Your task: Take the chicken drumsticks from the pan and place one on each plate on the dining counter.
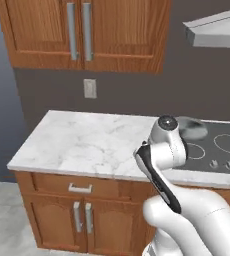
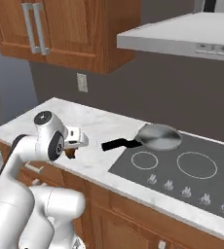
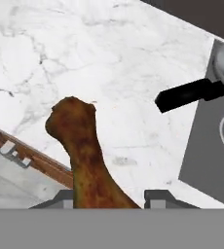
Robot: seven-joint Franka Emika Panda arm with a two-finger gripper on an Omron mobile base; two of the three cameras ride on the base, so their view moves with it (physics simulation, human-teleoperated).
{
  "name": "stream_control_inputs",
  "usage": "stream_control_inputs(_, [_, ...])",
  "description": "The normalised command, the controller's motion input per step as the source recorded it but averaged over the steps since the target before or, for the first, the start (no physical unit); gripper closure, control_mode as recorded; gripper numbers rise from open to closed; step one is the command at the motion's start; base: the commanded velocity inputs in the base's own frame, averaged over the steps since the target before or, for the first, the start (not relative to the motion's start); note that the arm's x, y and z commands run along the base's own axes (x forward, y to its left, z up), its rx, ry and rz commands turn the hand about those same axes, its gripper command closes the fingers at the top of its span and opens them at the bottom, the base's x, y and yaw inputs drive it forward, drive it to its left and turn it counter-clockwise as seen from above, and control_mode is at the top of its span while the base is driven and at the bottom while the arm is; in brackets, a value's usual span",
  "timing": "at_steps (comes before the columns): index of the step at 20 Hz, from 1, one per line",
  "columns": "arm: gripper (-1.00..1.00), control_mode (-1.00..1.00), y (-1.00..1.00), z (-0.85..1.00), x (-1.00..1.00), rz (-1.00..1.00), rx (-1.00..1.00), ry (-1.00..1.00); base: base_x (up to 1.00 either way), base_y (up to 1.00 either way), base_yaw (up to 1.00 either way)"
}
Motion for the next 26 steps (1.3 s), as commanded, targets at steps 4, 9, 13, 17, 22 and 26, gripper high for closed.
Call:
stream_control_inputs(4, [1.00,1.00,0.00,0.00,0.00,0.00,0.00,0.00,-0.24,0.48,1.00])
stream_control_inputs(9, [1.00,1.00,0.00,0.00,0.00,0.00,0.00,0.00,-0.14,0.52,0.97])
stream_control_inputs(13, [1.00,1.00,0.00,0.00,0.00,0.00,0.00,0.00,0.07,0.60,0.79])
stream_control_inputs(17, [1.00,1.00,0.00,0.00,0.00,0.00,0.00,0.00,0.46,0.54,0.59])
stream_control_inputs(22, [1.00,1.00,0.00,0.00,0.00,0.00,0.00,0.00,0.89,0.45,0.38])
stream_control_inputs(26, [1.00,1.00,0.00,0.00,0.00,0.00,0.00,0.00,1.00,0.31,0.13])
